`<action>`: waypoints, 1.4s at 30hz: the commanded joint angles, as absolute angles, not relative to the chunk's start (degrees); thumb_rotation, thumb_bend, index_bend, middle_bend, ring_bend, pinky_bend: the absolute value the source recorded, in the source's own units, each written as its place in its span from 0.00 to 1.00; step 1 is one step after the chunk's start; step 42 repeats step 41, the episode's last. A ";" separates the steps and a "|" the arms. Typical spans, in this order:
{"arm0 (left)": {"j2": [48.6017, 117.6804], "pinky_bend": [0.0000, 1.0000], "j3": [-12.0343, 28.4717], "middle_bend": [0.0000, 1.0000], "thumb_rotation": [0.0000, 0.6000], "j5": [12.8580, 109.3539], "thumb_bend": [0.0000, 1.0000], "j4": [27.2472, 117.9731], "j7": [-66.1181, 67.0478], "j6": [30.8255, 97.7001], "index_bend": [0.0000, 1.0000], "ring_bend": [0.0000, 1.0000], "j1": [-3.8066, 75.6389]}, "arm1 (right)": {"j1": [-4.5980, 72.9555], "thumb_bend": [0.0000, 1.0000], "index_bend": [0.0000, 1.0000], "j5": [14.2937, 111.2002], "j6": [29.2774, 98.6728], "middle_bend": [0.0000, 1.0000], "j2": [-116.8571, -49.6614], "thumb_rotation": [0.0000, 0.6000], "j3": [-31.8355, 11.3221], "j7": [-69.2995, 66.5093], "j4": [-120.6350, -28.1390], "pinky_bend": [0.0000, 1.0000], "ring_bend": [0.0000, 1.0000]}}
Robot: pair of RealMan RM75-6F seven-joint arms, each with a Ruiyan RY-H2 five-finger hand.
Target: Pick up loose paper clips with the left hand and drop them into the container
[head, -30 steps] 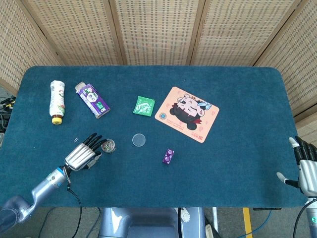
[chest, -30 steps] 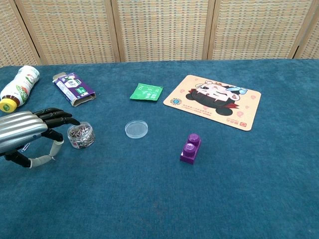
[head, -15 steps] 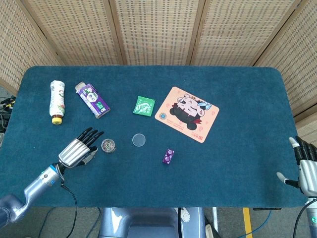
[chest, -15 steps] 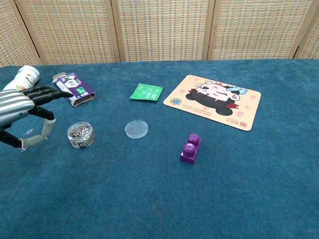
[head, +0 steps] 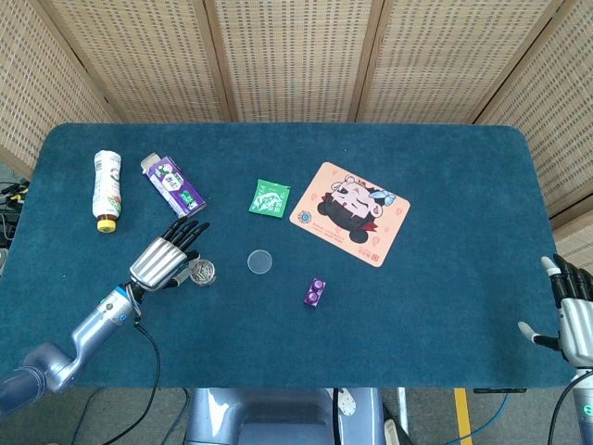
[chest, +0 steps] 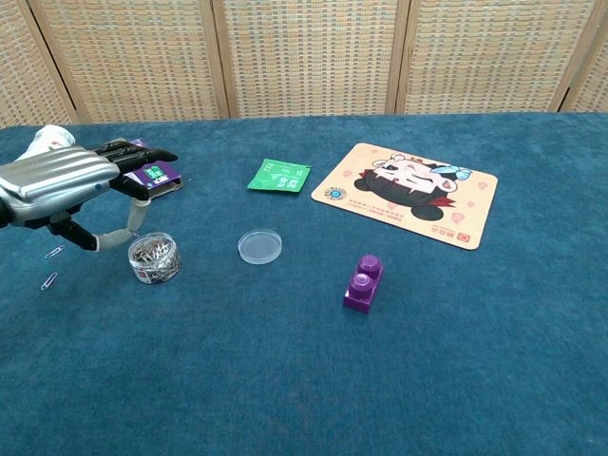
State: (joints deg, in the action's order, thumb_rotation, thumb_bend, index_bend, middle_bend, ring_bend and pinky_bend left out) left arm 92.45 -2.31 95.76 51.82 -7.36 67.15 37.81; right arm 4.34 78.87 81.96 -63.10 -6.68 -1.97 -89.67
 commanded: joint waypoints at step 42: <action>64.40 0.00 0.42 0.00 1.00 73.78 0.00 94.64 5.76 85.71 0.00 0.00 12.60 | 3.33 0.00 0.02 80.65 84.21 0.00 -61.57 1.00 -6.17 -0.98 -91.83 0.00 0.00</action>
